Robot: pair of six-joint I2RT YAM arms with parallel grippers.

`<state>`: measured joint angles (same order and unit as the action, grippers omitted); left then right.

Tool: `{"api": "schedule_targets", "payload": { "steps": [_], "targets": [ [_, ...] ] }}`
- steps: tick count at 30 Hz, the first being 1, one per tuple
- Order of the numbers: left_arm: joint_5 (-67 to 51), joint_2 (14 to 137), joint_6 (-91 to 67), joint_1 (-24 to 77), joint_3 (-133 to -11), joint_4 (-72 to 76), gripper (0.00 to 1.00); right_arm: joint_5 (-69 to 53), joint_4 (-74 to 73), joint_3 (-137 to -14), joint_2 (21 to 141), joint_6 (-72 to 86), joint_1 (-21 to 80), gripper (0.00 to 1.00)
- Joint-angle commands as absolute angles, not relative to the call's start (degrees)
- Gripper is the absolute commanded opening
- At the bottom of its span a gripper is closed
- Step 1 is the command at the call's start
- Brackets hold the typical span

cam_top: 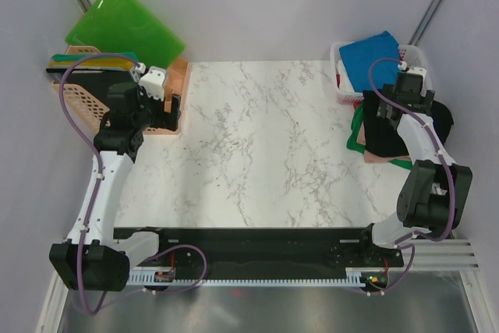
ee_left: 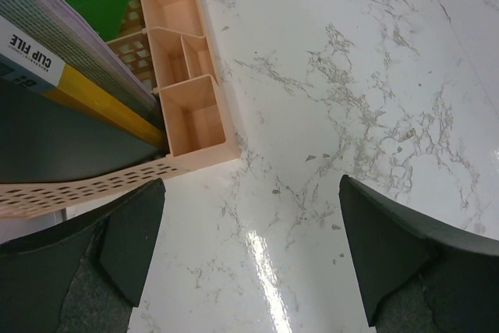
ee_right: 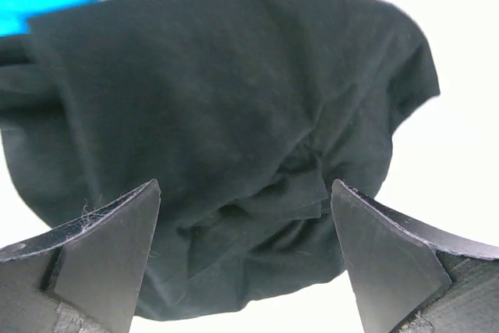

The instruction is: Fold and stack the t-shirts

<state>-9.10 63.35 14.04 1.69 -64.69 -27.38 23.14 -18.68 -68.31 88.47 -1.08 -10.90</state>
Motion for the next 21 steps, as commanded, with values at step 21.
{"api": "schedule_targets", "payload": {
  "steps": [21],
  "targets": [
    [-8.9,61.8,16.3,1.8,-62.7,-26.7,1.0,11.9,-24.8,-71.5,106.2,-2.2,-17.3,0.98]
  ]
}}
